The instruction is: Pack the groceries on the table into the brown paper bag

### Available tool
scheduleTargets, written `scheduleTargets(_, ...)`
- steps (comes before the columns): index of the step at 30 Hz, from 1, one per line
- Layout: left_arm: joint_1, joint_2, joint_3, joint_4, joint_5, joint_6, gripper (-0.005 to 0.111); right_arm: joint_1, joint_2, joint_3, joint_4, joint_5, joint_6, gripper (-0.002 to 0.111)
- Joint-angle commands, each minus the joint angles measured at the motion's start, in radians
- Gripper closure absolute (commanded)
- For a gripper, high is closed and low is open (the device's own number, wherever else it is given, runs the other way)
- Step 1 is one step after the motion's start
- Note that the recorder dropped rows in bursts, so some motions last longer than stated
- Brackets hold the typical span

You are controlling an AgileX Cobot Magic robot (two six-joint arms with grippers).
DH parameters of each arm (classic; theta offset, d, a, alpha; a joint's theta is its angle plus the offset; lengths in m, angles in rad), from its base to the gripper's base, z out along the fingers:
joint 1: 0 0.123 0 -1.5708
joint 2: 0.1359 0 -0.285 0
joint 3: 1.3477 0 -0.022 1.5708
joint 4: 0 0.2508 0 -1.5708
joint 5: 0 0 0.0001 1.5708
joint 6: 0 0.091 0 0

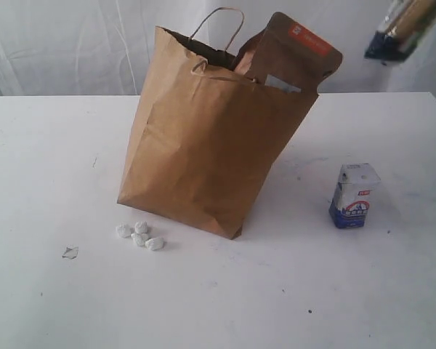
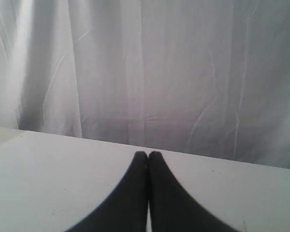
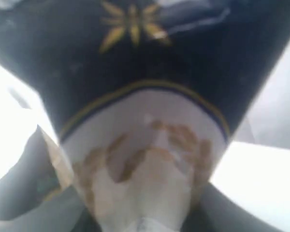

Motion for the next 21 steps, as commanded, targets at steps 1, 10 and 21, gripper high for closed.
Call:
scheduleTargets(1, -0.003, -0.007, 0.006, 0.004, -0.168, -0.015, 0.107, -0.004, -0.016, -0.009, 0.371, -0.122, -0.008, 0.108)
scheduleTargets(10, -0.003, -0.007, 0.006, 0.064, -0.281, -0.036, 0.107, 0.255, 0.050, -0.009, 0.615, -0.121, -0.229, 0.108)
scheduleTargets(21, -0.003, -0.007, 0.006, 0.066, -0.460, -0.062, 0.107, 0.396, 0.173, -0.009, 0.615, -0.139, -0.370, 0.108)
